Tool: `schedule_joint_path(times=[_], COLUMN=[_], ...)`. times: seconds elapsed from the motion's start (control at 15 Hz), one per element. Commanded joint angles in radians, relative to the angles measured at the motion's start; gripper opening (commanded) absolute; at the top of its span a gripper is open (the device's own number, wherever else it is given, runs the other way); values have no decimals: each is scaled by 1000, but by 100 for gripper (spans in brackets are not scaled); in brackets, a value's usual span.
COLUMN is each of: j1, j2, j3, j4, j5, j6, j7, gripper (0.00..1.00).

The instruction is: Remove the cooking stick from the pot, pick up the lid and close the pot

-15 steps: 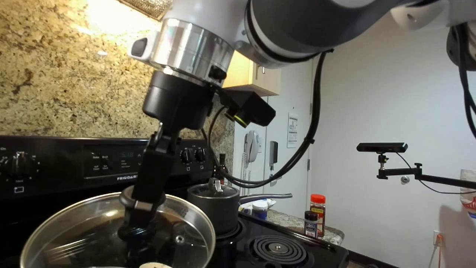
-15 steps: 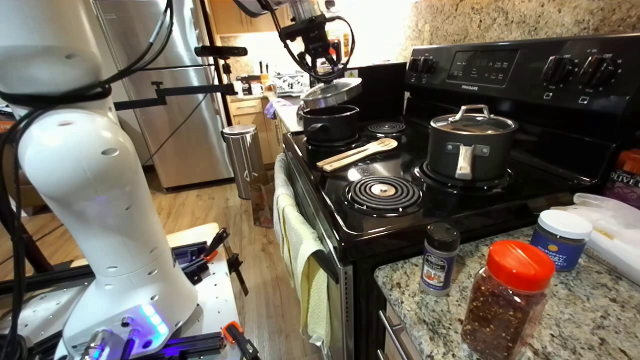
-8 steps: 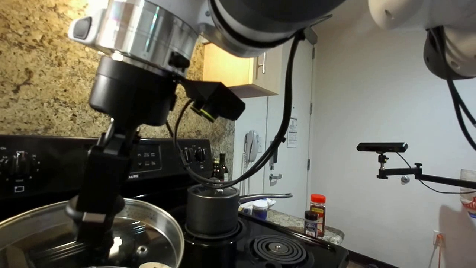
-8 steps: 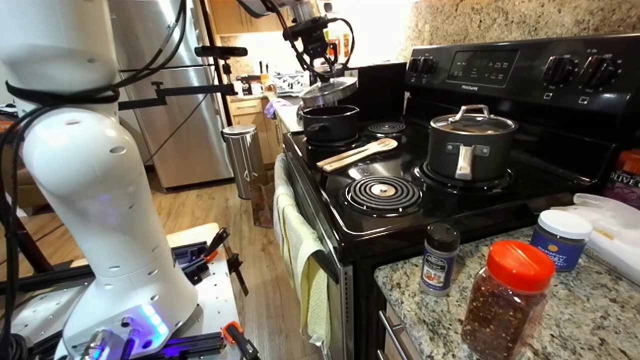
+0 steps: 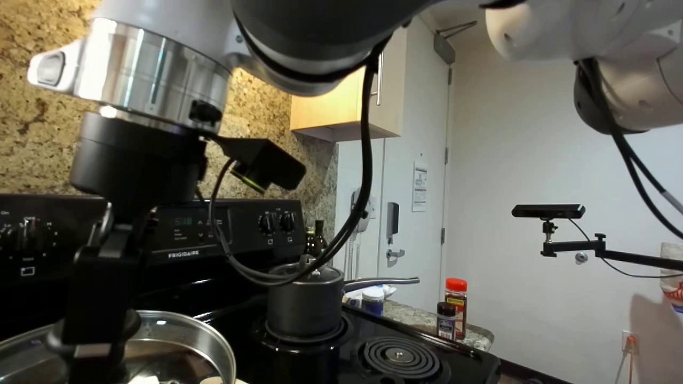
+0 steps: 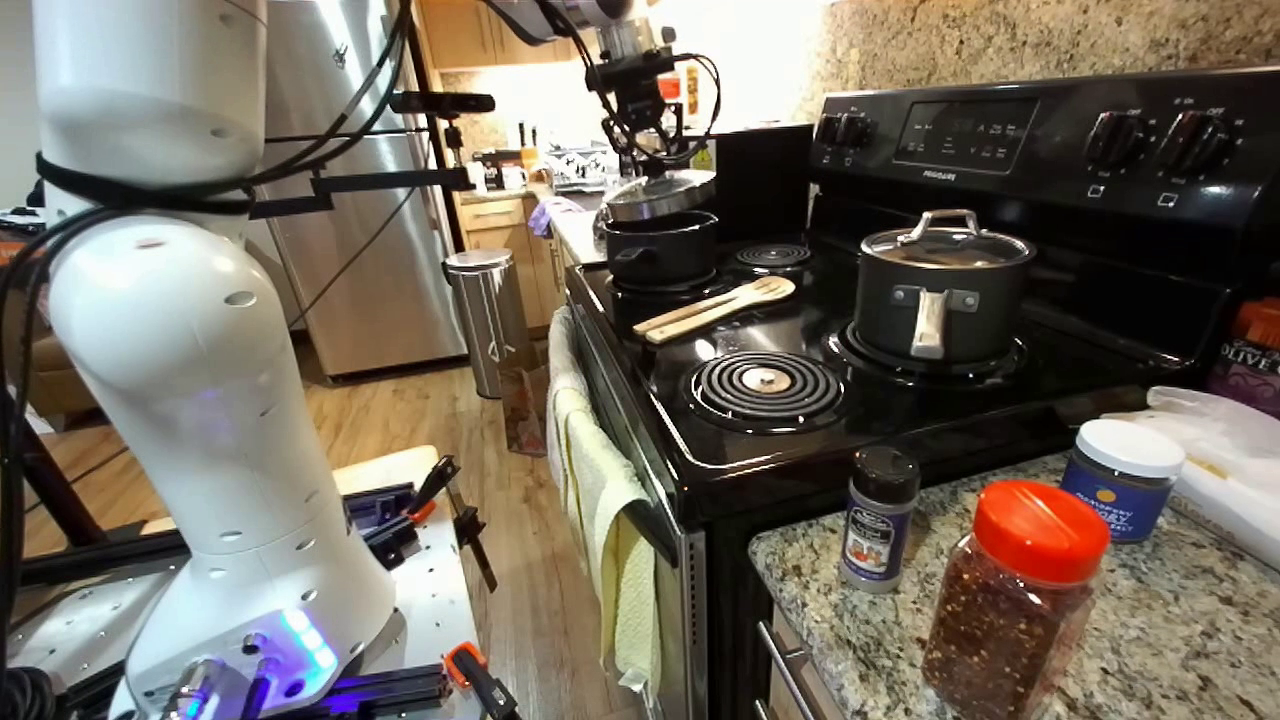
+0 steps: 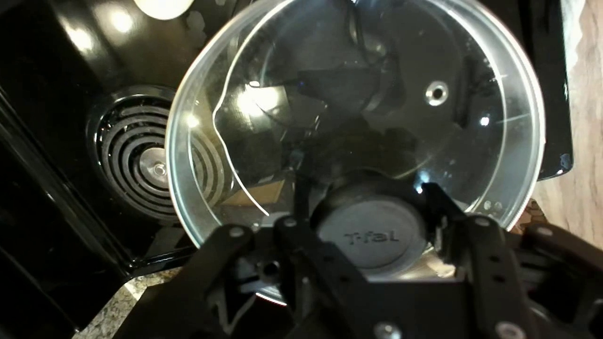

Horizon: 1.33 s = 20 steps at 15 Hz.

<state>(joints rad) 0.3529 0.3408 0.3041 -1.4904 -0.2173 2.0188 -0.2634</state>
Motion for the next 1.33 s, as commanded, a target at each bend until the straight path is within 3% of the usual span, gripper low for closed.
schedule_joint_path(times=[0.0, 0.53, 1.27], j1=[16, 26, 22], j2=[32, 77, 73], j3=[-1, 5, 2], j4=[82, 112, 117], j5=[0, 17, 15], j6=[-70, -129, -122], j7=[-45, -104, -117], gripper=[35, 35, 35])
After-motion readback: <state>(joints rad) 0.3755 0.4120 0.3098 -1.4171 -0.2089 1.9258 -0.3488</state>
